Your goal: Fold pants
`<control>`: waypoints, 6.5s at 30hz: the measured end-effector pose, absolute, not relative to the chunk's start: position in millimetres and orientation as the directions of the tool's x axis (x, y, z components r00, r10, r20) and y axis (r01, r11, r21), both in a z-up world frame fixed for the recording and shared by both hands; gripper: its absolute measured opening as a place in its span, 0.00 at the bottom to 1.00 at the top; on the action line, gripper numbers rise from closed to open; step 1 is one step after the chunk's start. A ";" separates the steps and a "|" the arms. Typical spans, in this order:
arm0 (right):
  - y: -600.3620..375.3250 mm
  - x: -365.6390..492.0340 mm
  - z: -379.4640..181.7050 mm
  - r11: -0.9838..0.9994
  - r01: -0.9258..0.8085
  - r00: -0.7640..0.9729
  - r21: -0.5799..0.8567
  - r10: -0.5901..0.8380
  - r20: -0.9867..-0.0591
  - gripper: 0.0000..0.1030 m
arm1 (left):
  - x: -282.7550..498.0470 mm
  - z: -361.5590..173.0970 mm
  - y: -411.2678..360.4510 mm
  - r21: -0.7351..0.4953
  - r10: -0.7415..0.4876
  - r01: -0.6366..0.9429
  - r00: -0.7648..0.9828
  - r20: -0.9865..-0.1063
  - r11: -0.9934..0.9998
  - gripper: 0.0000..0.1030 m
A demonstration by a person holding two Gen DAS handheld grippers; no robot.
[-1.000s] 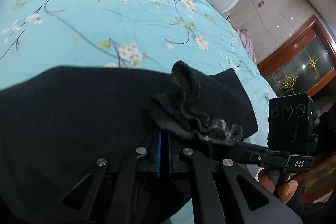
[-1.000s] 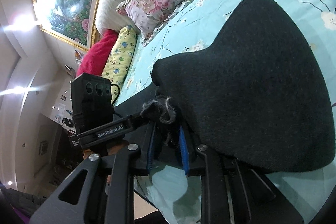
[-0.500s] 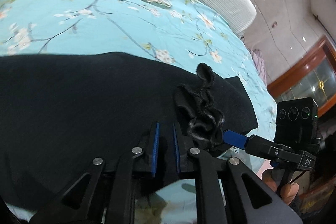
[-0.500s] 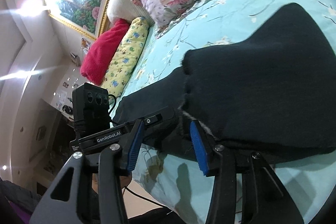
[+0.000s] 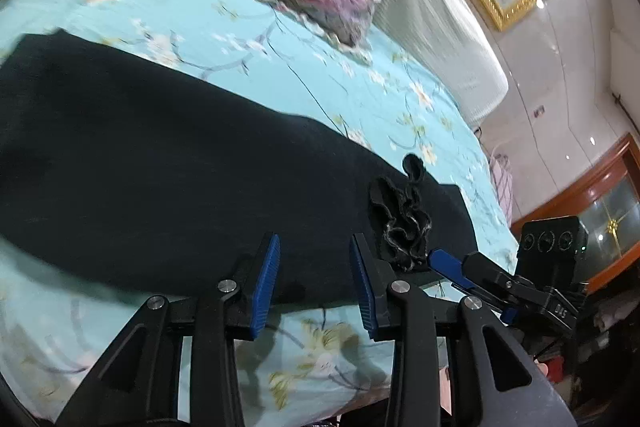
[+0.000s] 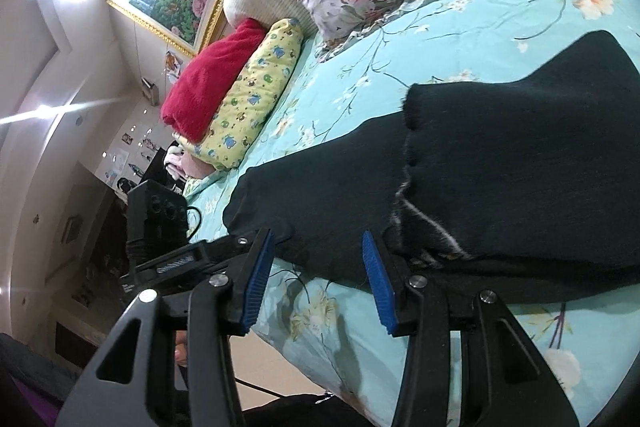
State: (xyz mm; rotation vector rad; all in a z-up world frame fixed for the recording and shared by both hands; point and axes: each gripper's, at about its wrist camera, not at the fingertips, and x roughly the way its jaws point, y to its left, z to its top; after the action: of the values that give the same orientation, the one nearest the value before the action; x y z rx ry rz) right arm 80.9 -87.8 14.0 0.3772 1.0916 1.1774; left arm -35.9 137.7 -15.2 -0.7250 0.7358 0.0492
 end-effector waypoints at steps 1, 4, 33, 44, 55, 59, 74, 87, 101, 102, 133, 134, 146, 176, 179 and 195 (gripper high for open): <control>-85.0 79.6 14.7 0.392 -0.551 -0.025 0.737 0.875 -0.484 0.46 | -43.3 -12.6 141.2 -0.582 -0.183 -0.296 0.759 -0.625 0.758 0.35; -76.9 76.7 15.9 0.385 -0.561 -0.039 0.733 0.872 -0.488 0.46 | -61.2 -7.7 149.3 -0.573 -0.147 -0.321 0.768 -0.623 0.754 0.35; 77.6 76.3 40.6 0.276 -0.767 -0.174 0.579 0.779 -0.602 0.52 | -154.0 -44.0 242.0 -0.653 0.066 -0.603 0.756 -0.652 0.459 0.52; 155.5 74.1 42.8 0.163 -0.871 -0.230 0.464 0.699 -0.677 0.52 | -147.3 -55.9 259.5 -0.698 0.058 -0.598 0.774 -0.631 0.395 0.54; 232.8 70.2 22.9 0.025 -0.947 -0.249 0.319 0.571 -0.783 0.52 | -140.3 -60.8 262.7 -0.698 0.089 -0.614 0.771 -0.631 0.369 0.54; 254.3 66.6 8.1 0.003 -0.950 -0.266 0.313 0.519 -0.812 0.52 | -131.9 -59.4 264.7 -0.676 0.105 -0.634 0.754 -0.649 0.377 0.51; 236.8 61.2 25.5 0.021 -0.934 -0.283 0.357 0.567 -0.773 0.20 | -131.9 -43.7 262.6 -0.679 0.119 -0.621 0.766 -0.632 0.391 0.20; 130.3 102.9 87.4 0.109 -0.840 -0.243 0.532 0.800 -0.548 0.19 | -108.6 41.4 199.3 -0.646 0.118 -0.491 0.839 -0.531 0.585 0.19; 8.4 146.0 88.6 0.189 -0.717 -0.099 0.671 0.925 -0.366 0.19 | -43.9 85.0 95.8 -0.562 -0.003 -0.344 0.851 -0.525 0.752 0.18; -2.3 148.5 86.5 0.196 -0.704 -0.082 0.683 0.932 -0.352 0.19 | -39.5 86.0 89.1 -0.558 -0.012 -0.336 0.850 -0.527 0.759 0.19; -165.8 191.9 17.1 0.313 -0.466 0.195 0.828 0.949 -0.249 0.19 | 74.6 47.0 -47.1 -0.358 -0.115 -0.157 0.766 -0.632 0.920 0.19; -166.9 192.4 15.3 0.319 -0.466 0.197 0.826 0.947 -0.254 0.19 | 75.7 45.0 -48.8 -0.351 -0.112 -0.156 0.765 -0.634 0.923 0.19; -188.2 191.7 11.5 0.450 -0.430 0.292 0.782 0.890 -0.352 0.22 | 88.8 24.7 -60.9 -0.323 -0.128 -0.105 0.771 -0.624 0.941 0.31; -234.7 136.2 61.5 0.606 -0.424 0.453 0.673 0.786 -0.422 0.74 | 31.8 54.7 -18.0 -0.366 -0.129 -0.098 0.826 -0.549 0.925 0.73; -231.2 132.0 61.8 0.620 -0.427 0.453 0.658 0.776 -0.438 0.77 | 28.0 53.0 -0.8 -0.390 -0.112 -0.136 0.828 -0.550 0.911 0.73; -203.5 114.0 53.4 0.698 -0.455 0.431 0.553 0.716 -0.549 0.83 | 22.9 26.7 43.3 -0.408 -0.072 -0.235 0.788 -0.611 0.882 0.74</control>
State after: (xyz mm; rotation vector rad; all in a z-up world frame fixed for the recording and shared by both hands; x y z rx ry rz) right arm 114.0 -203.5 53.4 0.3453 0.8491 0.7486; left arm 22.9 43.3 26.7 -0.4913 0.6636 0.0916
